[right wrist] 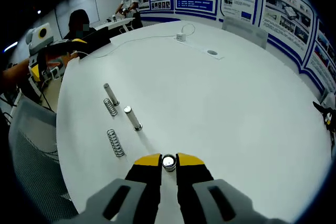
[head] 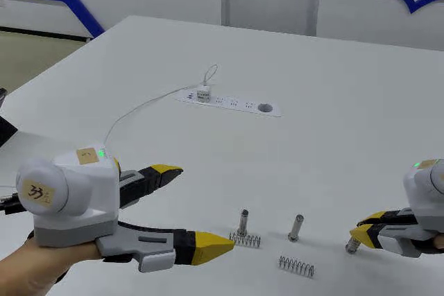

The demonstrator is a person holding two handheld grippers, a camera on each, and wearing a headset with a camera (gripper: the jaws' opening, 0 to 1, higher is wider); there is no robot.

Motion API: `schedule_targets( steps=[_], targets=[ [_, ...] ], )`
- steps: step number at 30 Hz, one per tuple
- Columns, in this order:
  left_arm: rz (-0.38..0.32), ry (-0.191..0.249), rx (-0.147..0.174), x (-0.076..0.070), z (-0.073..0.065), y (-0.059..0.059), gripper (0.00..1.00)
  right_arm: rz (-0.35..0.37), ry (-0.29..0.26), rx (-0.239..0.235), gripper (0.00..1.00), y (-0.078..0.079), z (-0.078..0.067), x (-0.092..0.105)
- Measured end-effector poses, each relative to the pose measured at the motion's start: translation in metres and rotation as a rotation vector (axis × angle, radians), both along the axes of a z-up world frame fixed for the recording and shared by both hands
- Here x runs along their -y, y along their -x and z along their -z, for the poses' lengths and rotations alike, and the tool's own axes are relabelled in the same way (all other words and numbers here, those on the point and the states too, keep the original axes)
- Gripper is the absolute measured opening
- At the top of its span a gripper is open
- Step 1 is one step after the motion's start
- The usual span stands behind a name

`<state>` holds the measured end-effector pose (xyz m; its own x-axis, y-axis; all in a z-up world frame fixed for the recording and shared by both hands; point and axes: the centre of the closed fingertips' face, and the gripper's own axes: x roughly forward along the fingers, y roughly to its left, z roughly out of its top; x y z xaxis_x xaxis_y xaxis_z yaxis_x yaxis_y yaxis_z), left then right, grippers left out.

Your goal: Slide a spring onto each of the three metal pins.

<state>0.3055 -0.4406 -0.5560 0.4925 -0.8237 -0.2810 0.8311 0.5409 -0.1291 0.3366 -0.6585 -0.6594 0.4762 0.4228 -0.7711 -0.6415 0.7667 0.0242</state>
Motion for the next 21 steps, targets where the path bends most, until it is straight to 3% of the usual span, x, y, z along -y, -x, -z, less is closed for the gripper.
schedule_targets(
  steps=[21],
  targets=[
    [0.007,0.007,-0.001,0.0038,-0.0014,-0.0007,0.9,-0.01,0.017,0.002,0.11,0.0028,0.0085,-0.0023]
  ],
)
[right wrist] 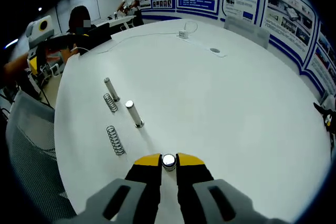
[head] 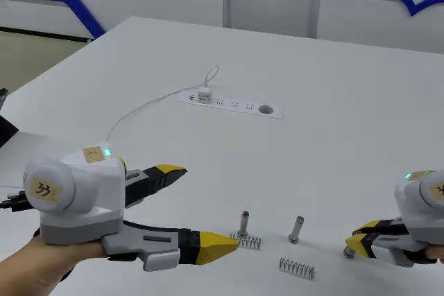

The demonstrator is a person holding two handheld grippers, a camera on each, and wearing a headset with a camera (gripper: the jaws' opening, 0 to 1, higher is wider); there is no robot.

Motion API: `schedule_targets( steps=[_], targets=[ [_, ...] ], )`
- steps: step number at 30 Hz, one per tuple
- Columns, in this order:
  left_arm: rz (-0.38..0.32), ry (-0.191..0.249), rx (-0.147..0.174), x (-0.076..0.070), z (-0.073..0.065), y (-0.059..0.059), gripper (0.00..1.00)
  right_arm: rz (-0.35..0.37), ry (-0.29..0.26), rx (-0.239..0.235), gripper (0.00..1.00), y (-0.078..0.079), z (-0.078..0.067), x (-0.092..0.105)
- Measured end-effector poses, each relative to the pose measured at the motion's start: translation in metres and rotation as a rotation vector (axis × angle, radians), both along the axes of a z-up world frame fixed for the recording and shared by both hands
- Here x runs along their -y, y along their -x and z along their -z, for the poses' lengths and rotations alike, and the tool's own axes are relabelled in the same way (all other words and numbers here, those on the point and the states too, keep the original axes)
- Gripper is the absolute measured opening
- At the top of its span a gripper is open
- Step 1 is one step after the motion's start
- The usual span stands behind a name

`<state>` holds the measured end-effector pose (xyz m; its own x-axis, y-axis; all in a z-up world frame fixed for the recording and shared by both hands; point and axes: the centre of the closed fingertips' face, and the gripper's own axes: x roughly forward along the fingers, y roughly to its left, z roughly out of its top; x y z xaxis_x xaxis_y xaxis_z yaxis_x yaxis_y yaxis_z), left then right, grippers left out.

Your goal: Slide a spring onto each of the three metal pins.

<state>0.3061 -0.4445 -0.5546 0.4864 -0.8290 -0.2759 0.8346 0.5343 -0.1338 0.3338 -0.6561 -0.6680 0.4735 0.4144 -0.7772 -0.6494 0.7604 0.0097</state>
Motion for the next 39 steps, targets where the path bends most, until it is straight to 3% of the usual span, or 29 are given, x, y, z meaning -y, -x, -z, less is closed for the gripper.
schedule_targets(
  steps=[5,14,27,33,39],
  targets=[
    [-0.01,0.019,-0.001,-0.001,-0.003,-0.003,0.9,-0.009,0.006,-0.002,0.11,0.002,0.0,0.0],
    [0.001,0.01,0.001,0.001,-0.003,0.0,0.9,-0.067,0.044,0.036,0.15,0.003,-0.004,-0.001],
    [0.01,-0.013,0.004,0.002,-0.003,0.003,0.93,-0.079,0.053,0.127,0.2,0.009,-0.034,0.004],
    [0.028,-0.02,0.021,0.008,-0.005,0.006,0.91,-0.153,0.052,0.182,0.21,0.022,-0.053,-0.007],
    [0.042,-0.03,0.022,0.014,-0.003,0.007,0.9,-0.232,0.038,0.18,0.21,0.037,-0.051,-0.027]
  ],
)
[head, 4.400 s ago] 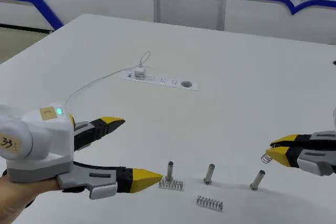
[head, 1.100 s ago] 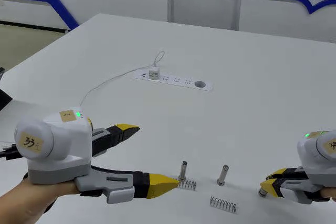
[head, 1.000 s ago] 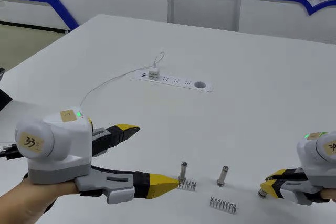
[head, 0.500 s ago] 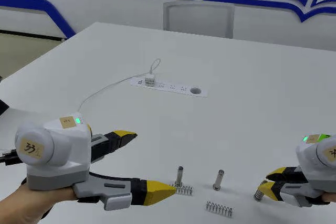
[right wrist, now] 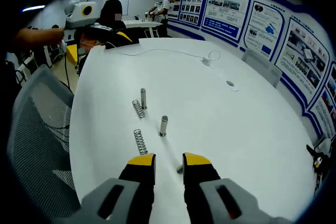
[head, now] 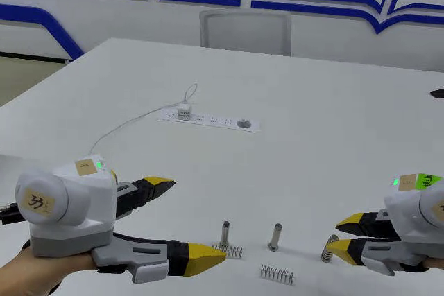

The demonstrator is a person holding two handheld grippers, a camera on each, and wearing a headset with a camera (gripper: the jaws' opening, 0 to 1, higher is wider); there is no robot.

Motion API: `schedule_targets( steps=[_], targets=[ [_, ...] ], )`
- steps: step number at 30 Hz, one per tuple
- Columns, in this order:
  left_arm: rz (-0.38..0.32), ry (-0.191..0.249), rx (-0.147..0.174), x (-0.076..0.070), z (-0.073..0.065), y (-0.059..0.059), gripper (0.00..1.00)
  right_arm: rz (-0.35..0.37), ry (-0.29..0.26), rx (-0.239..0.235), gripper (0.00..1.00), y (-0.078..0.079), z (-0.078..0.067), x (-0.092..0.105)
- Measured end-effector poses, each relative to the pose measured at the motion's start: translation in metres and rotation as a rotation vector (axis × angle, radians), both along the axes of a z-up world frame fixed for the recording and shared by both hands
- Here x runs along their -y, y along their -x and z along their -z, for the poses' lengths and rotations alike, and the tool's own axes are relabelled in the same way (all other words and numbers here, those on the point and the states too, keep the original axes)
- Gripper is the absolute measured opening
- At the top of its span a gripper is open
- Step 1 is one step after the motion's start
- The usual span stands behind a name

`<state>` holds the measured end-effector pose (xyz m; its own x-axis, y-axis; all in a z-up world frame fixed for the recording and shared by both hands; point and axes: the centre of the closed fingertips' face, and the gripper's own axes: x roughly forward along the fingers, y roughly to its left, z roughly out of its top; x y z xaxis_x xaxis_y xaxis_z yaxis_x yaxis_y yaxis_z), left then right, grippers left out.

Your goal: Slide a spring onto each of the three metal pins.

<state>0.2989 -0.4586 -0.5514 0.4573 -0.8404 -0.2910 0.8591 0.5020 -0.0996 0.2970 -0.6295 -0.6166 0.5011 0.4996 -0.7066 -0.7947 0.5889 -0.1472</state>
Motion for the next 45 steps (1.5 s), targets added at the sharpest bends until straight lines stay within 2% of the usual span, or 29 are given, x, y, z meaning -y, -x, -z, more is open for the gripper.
schedule_targets(
  steps=[9,12,23,30,37,45],
  targets=[
    [-0.001,-0.011,-0.015,-0.006,0.007,0.001,0.89,-0.083,-0.001,-0.054,0.21,0.015,0.024,-0.033],
    [-0.006,-0.024,-0.024,-0.01,0.012,0.002,0.89,-0.097,0.007,-0.07,0.21,0.016,0.033,-0.038],
    [-0.043,-0.024,-0.056,-0.02,0.024,0.003,0.86,-0.087,0.027,-0.12,0.21,0.011,0.056,-0.045],
    [-0.039,-0.027,-0.063,-0.018,0.026,0.004,0.86,-0.097,0.042,-0.142,0.21,0.006,0.068,-0.052],
    [-0.034,-0.023,-0.065,-0.016,0.025,0.003,0.86,-0.106,0.065,-0.173,0.2,0.006,0.08,-0.049],
    [-0.022,-0.016,-0.079,-0.006,0.029,0.007,0.86,-0.121,0.076,-0.182,0.18,0.005,0.085,-0.052]
  ],
)
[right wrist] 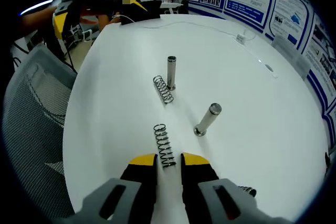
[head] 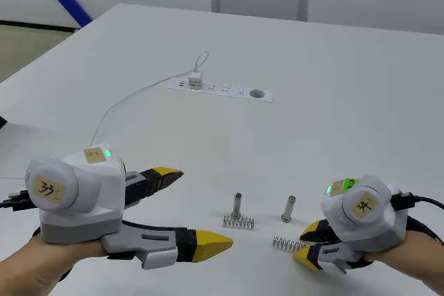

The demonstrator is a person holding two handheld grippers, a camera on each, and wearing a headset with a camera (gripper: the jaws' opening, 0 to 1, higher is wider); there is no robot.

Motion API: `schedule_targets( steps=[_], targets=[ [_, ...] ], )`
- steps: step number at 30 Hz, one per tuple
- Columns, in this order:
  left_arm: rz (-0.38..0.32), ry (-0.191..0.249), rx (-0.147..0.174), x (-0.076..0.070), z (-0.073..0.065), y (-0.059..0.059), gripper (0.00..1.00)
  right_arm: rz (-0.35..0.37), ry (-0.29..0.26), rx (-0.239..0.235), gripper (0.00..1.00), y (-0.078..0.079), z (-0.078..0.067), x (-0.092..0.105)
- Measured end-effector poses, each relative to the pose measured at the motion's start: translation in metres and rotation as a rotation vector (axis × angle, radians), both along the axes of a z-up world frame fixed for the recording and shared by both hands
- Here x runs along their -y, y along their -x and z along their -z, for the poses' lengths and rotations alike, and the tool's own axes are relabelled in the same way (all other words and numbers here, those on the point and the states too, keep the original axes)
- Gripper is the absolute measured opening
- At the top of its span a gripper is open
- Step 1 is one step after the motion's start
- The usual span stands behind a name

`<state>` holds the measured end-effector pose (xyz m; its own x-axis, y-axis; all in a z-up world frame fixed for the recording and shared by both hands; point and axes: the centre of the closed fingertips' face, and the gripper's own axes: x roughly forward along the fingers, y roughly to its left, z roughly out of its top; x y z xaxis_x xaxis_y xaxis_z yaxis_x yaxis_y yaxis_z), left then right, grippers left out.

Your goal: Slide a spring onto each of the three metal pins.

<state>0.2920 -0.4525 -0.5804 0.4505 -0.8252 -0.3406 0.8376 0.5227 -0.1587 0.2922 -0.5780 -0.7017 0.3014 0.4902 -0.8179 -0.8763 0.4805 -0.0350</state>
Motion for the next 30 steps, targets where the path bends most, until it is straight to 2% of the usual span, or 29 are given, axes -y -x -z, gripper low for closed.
schedule_targets(
  steps=[10,17,25,30],
  targets=[
    [0.013,0.004,-0.005,0.005,0.001,0.001,0.86,-0.003,-0.015,-0.035,0.11,0.006,0.001,-0.003],
    [0.031,-0.007,-0.015,0.008,0.006,0.005,0.86,0.003,-0.001,-0.022,0.11,0.006,0.0,-0.004],
    [0.044,-0.009,-0.008,0.012,0.003,0.005,0.86,0.003,0.008,-0.024,0.1,0.01,0.0,-0.001],
    [0.064,-0.024,-0.003,0.014,0.003,0.009,0.86,-0.006,-0.01,-0.013,0.1,0.015,-0.013,0.0]
  ],
)
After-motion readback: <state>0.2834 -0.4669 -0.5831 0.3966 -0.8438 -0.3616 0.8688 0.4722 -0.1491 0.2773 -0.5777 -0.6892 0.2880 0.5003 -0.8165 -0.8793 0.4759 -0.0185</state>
